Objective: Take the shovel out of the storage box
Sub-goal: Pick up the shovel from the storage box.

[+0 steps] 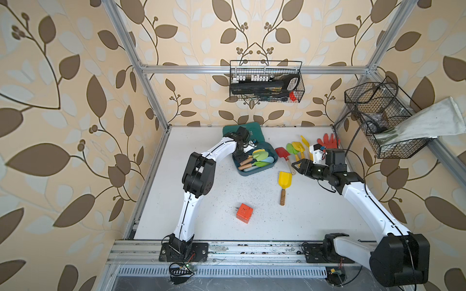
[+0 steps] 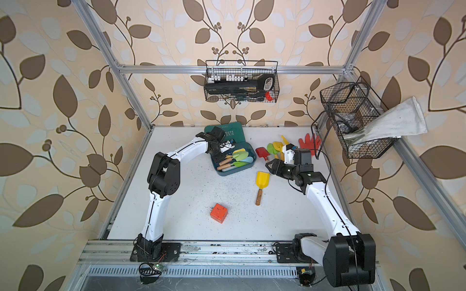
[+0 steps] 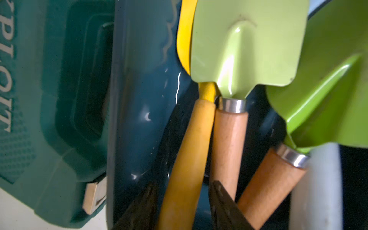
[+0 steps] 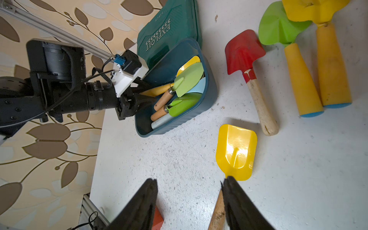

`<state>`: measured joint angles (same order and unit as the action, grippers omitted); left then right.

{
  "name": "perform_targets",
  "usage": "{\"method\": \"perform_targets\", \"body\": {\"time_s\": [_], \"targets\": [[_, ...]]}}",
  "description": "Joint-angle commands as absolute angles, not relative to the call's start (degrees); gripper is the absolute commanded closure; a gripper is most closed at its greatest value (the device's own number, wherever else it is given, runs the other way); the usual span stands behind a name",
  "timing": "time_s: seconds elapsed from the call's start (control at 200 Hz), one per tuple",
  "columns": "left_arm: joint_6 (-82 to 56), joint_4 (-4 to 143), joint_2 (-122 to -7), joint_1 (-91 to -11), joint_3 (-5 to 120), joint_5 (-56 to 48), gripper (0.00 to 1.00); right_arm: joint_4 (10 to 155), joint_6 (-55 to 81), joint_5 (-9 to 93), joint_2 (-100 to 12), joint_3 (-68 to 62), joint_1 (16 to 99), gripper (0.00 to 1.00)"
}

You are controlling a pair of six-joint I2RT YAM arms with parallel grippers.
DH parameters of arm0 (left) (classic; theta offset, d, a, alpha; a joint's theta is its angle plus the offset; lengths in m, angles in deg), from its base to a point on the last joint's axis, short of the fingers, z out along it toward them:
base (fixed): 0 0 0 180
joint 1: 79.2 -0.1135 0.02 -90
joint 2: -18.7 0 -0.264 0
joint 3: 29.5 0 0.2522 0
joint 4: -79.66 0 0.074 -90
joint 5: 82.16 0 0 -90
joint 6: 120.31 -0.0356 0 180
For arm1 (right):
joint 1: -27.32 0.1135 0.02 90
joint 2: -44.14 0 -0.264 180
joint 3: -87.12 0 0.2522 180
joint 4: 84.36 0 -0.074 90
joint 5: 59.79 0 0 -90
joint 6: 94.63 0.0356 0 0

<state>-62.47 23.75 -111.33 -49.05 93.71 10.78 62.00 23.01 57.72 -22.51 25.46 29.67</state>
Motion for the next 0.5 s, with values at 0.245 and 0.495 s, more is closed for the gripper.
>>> {"method": "perform_targets", "body": {"time_s": [0.245,0.495], "targets": [[-63.79,22.22,-112.04,-49.08,96.68,10.65,0.7,63.43,23.88,61.32,-23.45,26.78,28.46,0.44],[-63.08,23.32,-108.17,-49.05,94.27,8.13,0.78,64.02,23.98,61.96,-23.87,27.13,27.86,0.44]]}}
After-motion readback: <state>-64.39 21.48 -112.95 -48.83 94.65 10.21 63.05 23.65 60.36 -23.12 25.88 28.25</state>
